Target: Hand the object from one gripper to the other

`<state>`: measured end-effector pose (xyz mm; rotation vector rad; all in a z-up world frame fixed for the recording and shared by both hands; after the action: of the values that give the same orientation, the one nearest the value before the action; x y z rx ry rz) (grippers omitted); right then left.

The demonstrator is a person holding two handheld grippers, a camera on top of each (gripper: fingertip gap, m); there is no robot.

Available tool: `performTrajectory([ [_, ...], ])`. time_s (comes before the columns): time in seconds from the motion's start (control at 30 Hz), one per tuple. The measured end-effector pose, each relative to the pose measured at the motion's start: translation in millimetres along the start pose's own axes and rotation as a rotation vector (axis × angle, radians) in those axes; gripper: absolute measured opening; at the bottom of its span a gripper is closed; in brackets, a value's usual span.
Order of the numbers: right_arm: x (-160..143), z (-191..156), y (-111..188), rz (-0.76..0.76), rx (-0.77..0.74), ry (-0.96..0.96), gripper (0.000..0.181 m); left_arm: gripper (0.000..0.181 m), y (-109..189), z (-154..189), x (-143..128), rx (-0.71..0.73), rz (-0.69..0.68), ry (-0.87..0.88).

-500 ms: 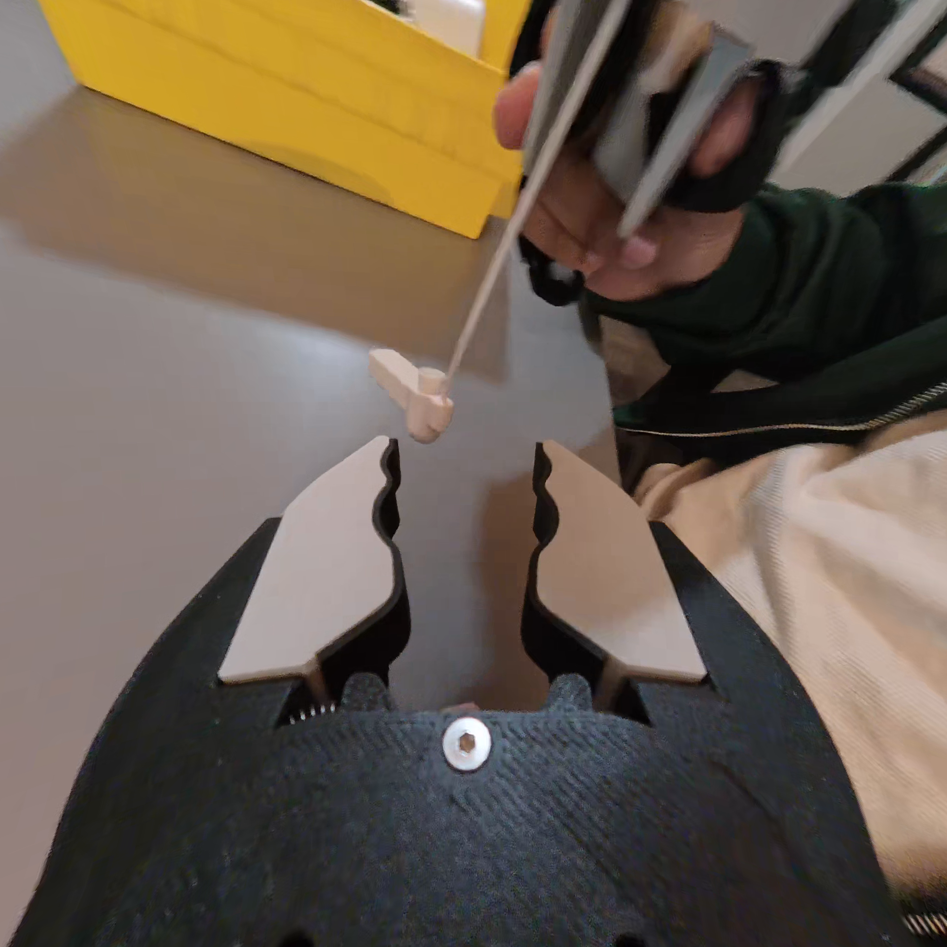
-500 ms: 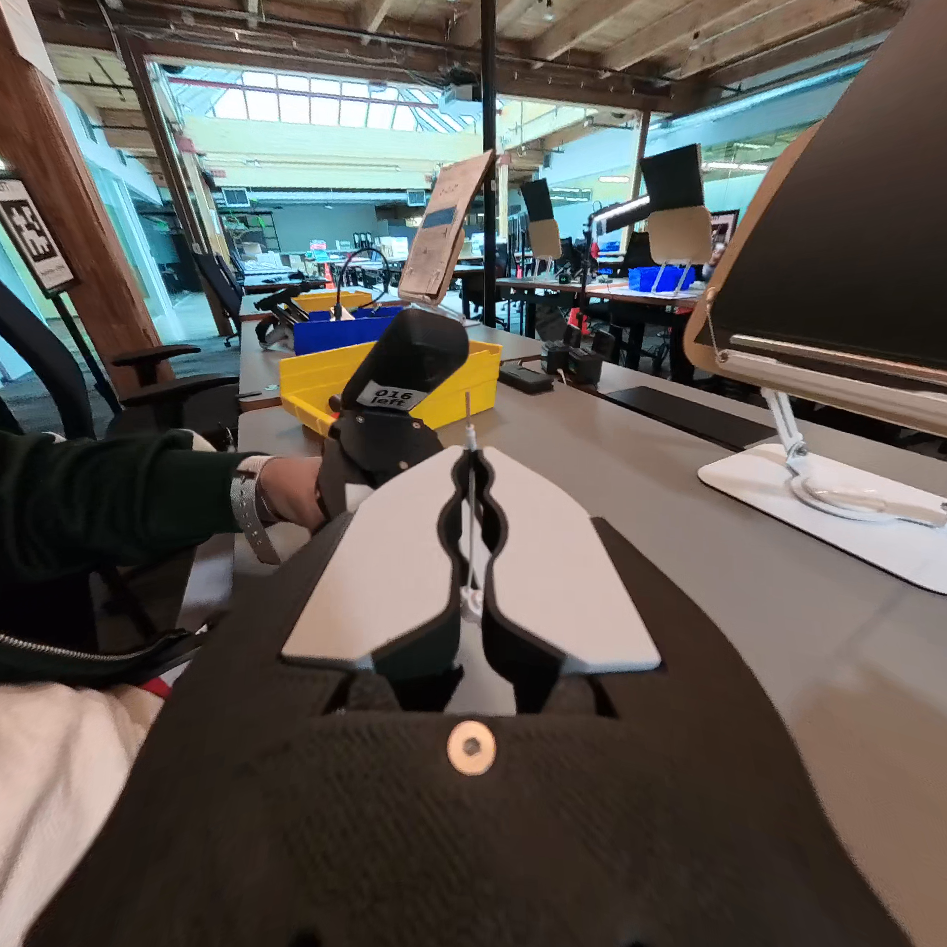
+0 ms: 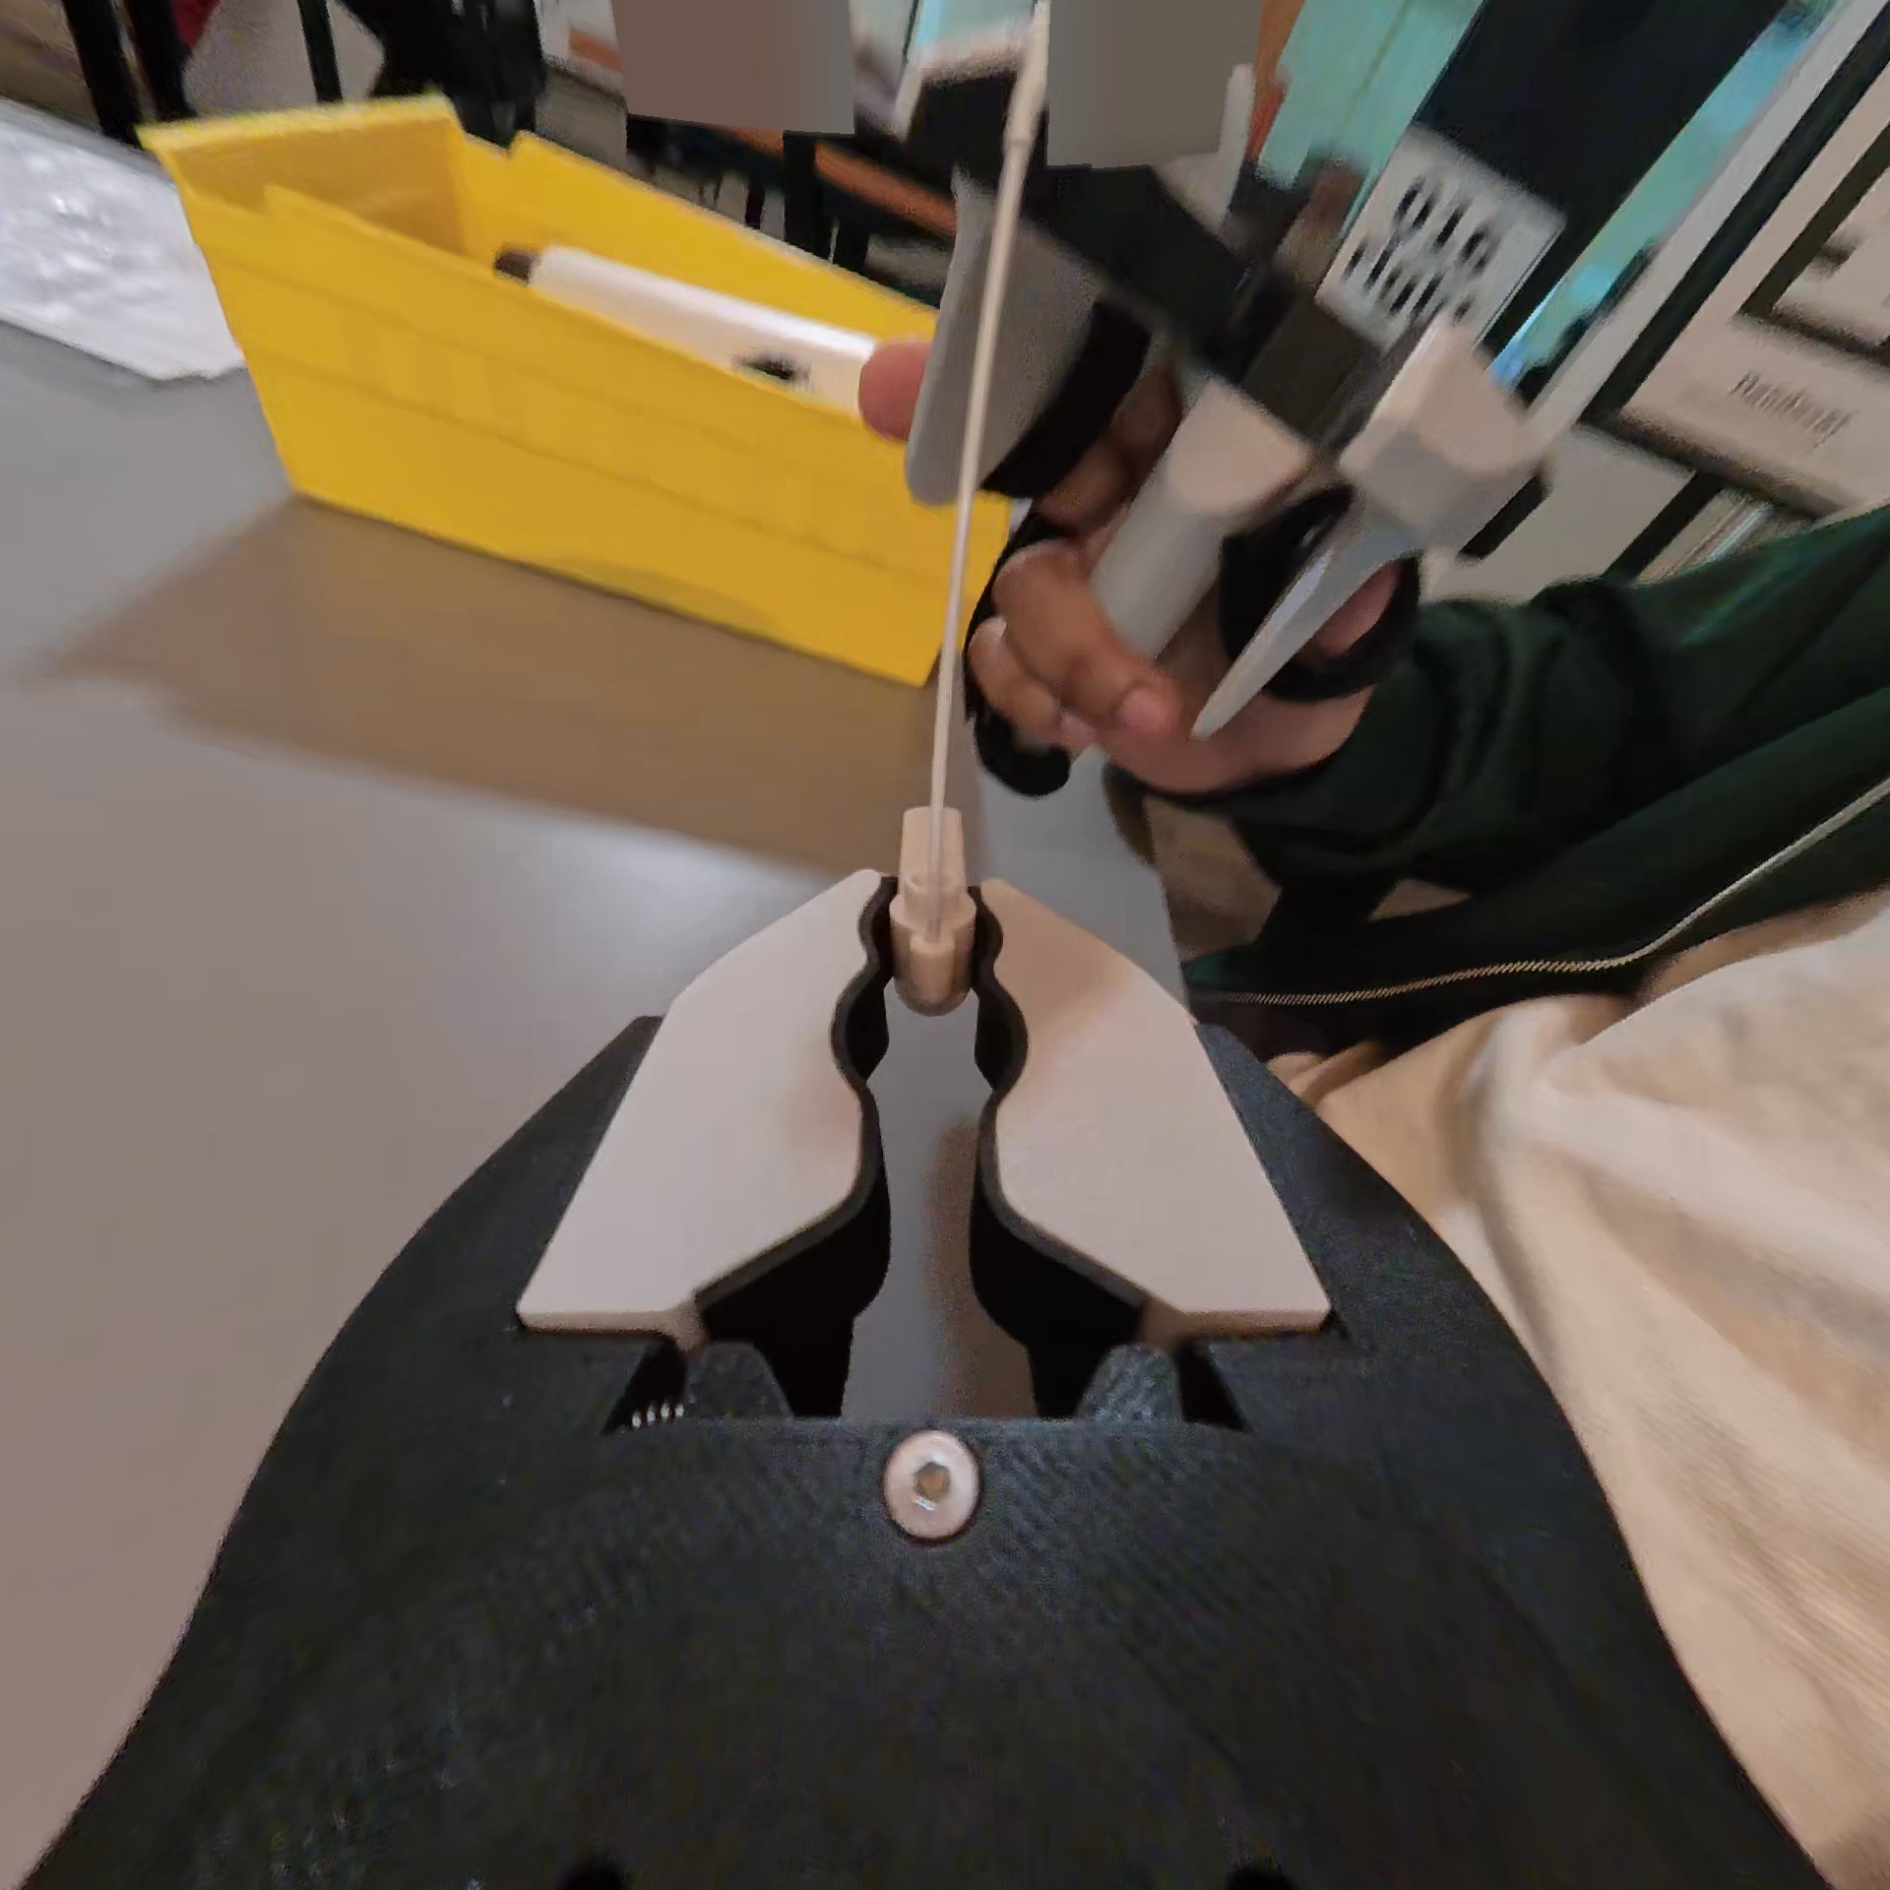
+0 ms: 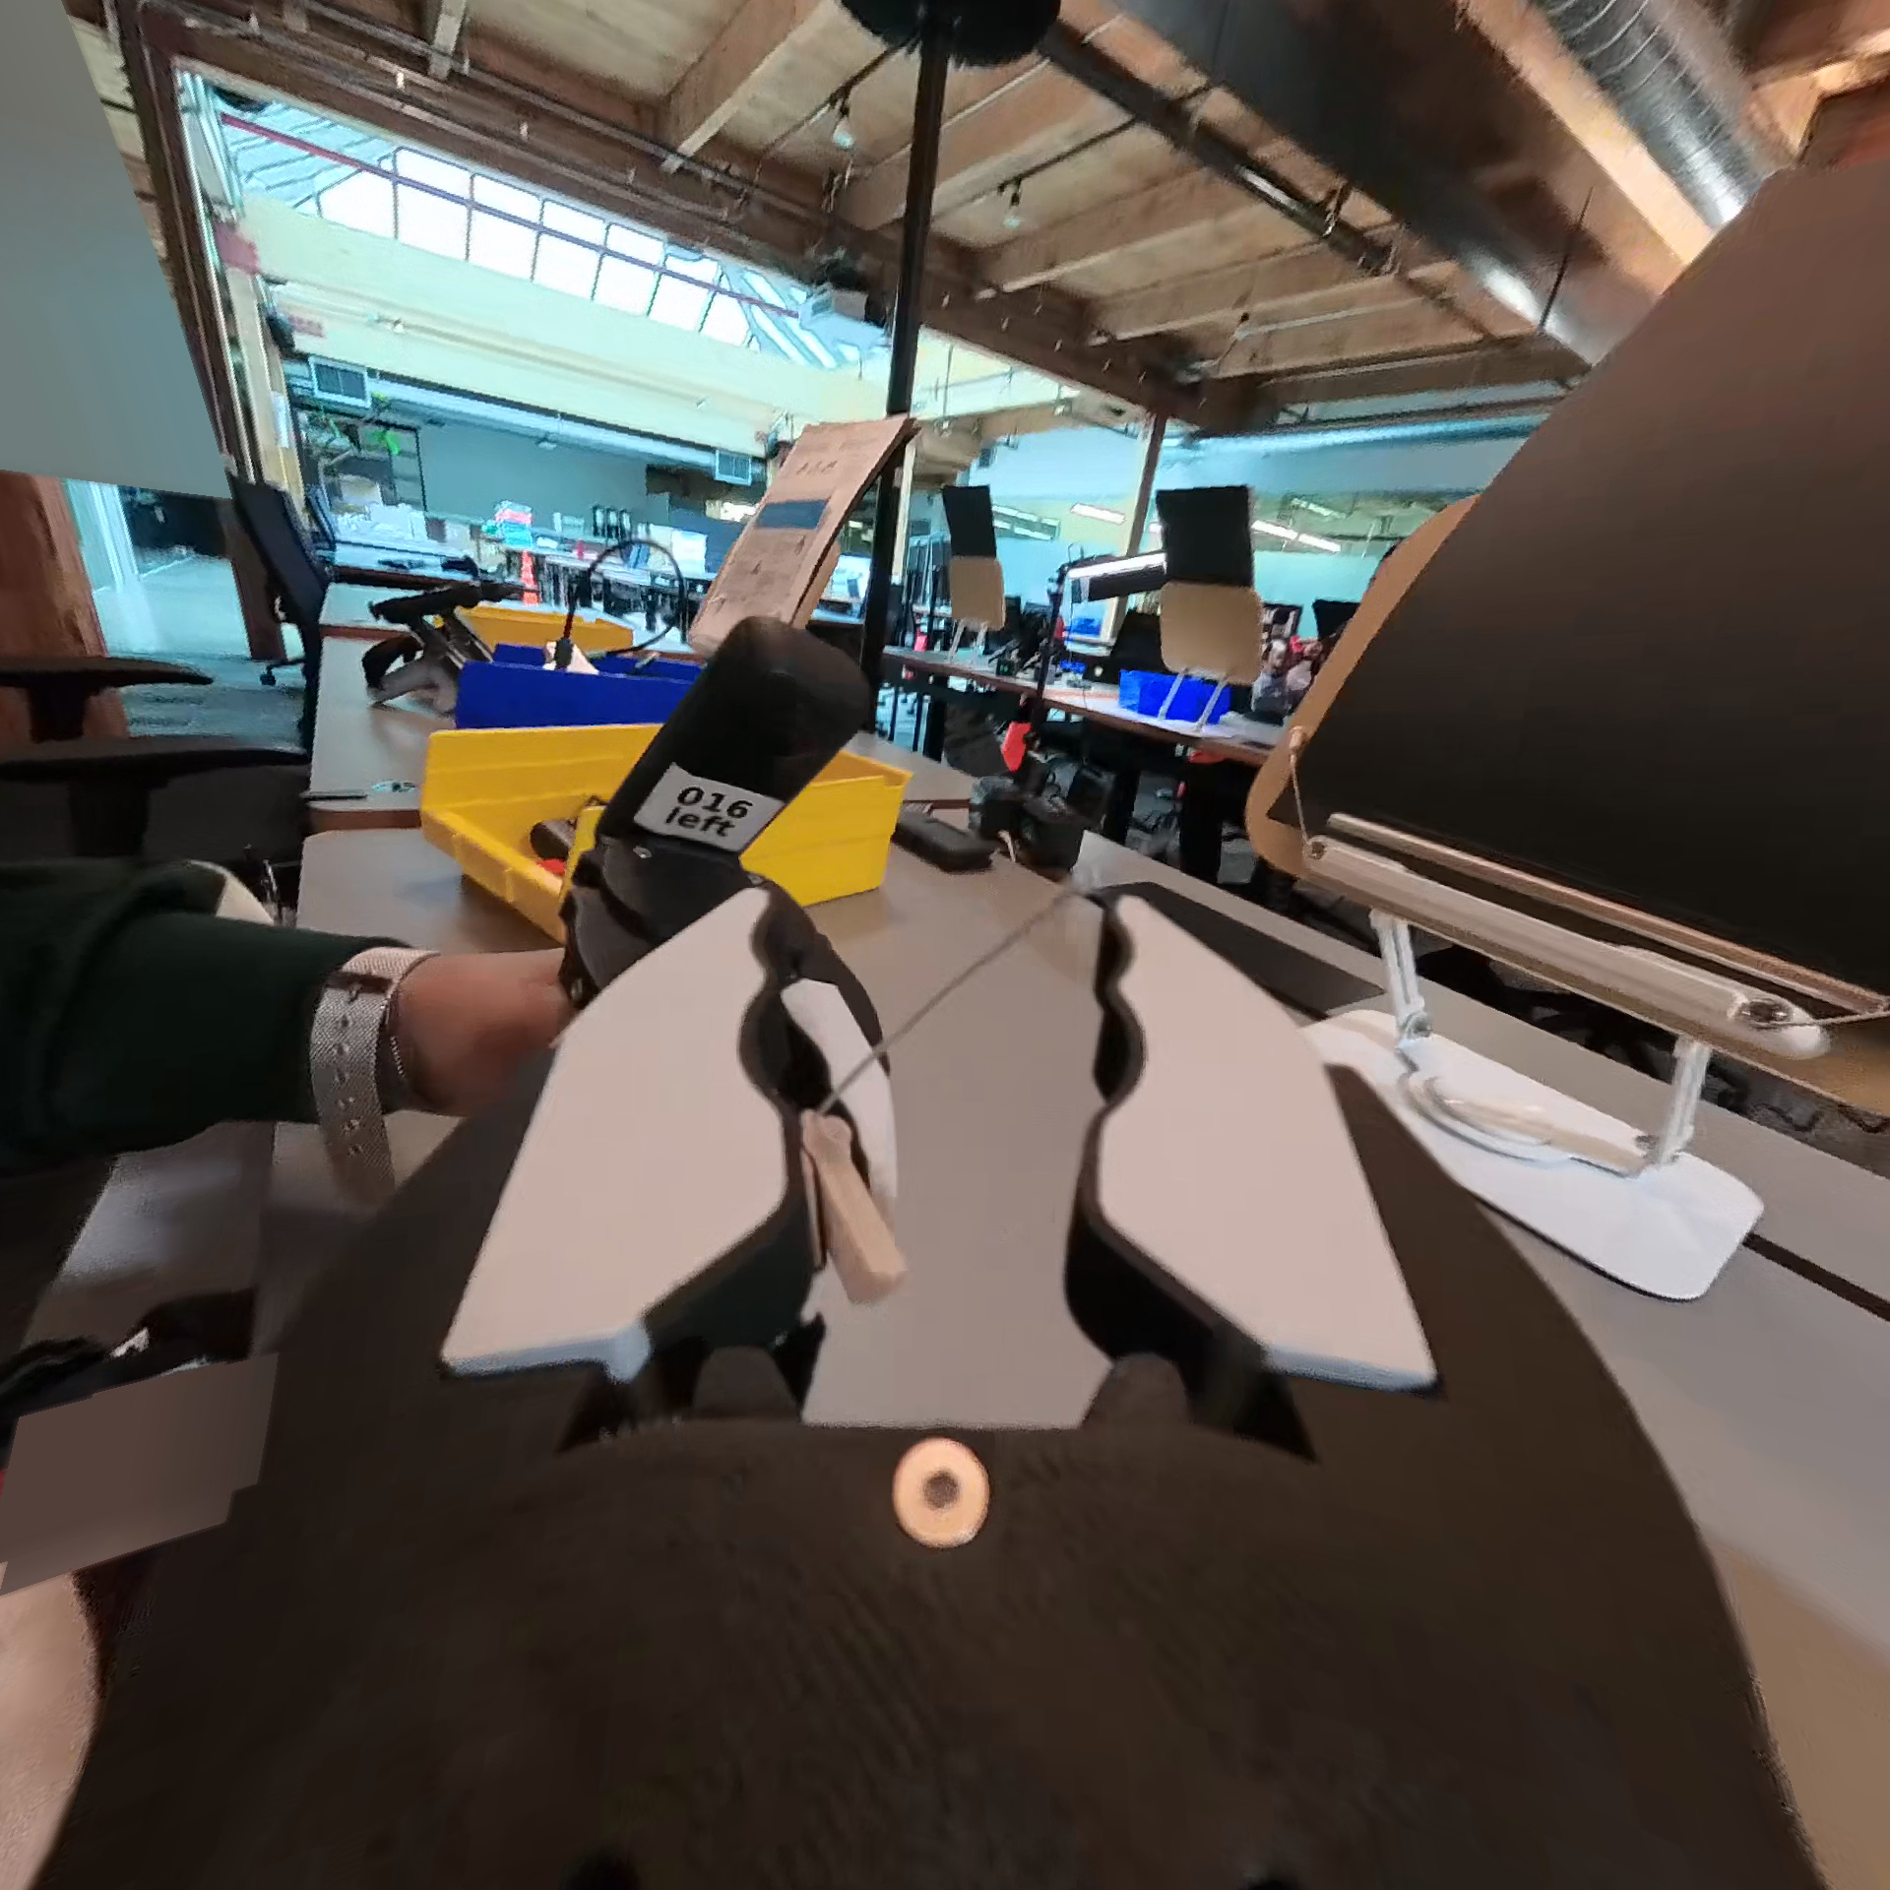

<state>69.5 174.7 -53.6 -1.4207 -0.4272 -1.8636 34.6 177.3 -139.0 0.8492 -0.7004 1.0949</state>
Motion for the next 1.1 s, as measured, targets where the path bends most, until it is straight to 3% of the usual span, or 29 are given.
performTrajectory([
  [0.13,-10,5,1,0.030,0.034,-0.089,0.064,0.013,19,2,19,-0.104,0.157,0.069],
  [0.23,-21,2,0,0.015,0.121,-0.204,0.048,0.013,29,2,27,-0.125,0.212,0.064],
  [0.43,-36,-12,-6,-0.028,0.243,-0.399,0.036,0.013,27,11,27,-0.122,0.195,-0.014],
  [0.6,-39,-23,-6,-0.056,0.312,-0.397,0.014,0.013,21,17,26,-0.113,0.177,-0.044],
  [0.7,-34,-24,-6,-0.060,0.311,-0.365,0.012,0.013,21,20,28,-0.116,0.181,-0.053],
  [0.93,-6,-6,2,-0.029,0.221,-0.302,0.011,0.050,20,8,27,-0.060,0.204,-0.021],
  [1.03,20,28,21,-0.069,0.095,-0.243,0.012,0.058,26,0,29,-0.051,0.262,0.041],
  [1.1,26,65,44,-0.191,-0.039,-0.196,0.012,0.066,31,-6,30,-0.024,0.297,0.077],
])
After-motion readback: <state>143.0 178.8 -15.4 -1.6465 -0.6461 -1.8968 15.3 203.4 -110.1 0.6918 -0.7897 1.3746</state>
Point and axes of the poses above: each gripper's, where its closed fingertips meet, y back along the fingers, x out of its top, z = x × y across the jaws, the point moved 2 cm from there along y, back along the fingers, and after that the axes turned 12 degrees about y, right-handed, at the moved point
